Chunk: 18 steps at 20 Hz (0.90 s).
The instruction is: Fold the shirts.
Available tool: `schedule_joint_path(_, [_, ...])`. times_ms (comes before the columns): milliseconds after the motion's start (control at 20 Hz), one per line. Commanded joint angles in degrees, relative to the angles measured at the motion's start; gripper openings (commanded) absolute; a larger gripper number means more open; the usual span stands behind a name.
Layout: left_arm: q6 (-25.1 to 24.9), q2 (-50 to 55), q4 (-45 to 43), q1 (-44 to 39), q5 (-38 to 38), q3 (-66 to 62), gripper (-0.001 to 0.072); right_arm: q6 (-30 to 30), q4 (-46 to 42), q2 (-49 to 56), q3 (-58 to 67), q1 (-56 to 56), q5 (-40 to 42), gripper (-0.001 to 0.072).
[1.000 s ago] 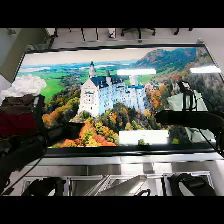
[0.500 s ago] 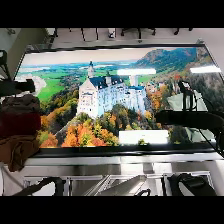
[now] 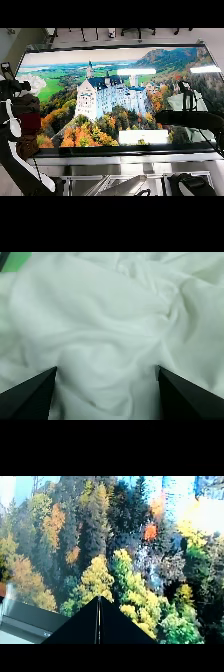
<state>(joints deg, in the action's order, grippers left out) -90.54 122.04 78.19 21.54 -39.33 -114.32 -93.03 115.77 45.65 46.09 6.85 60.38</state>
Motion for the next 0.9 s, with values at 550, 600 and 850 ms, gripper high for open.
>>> schedule_joint_path(550, [-0.1,1.7,-0.1,-2.4,-0.3,-6.3,0.0021,0.0,0.0,0.0,0.0,0.0,0.0,0.0018])
schedule_joint_path(600, [-0.1,-2.2,-0.1,-3.4,0.2,-4.8,0.0021,0.0,0.0,0.0,0.0,0.0,0.0,0.0018])
schedule_joint_path(850, [-0.1,-20.4,0.0,-12.5,-3.6,-4.1,0.0021,0.0,0.0,0.0,0.0,0.0,0.0,0.0018])
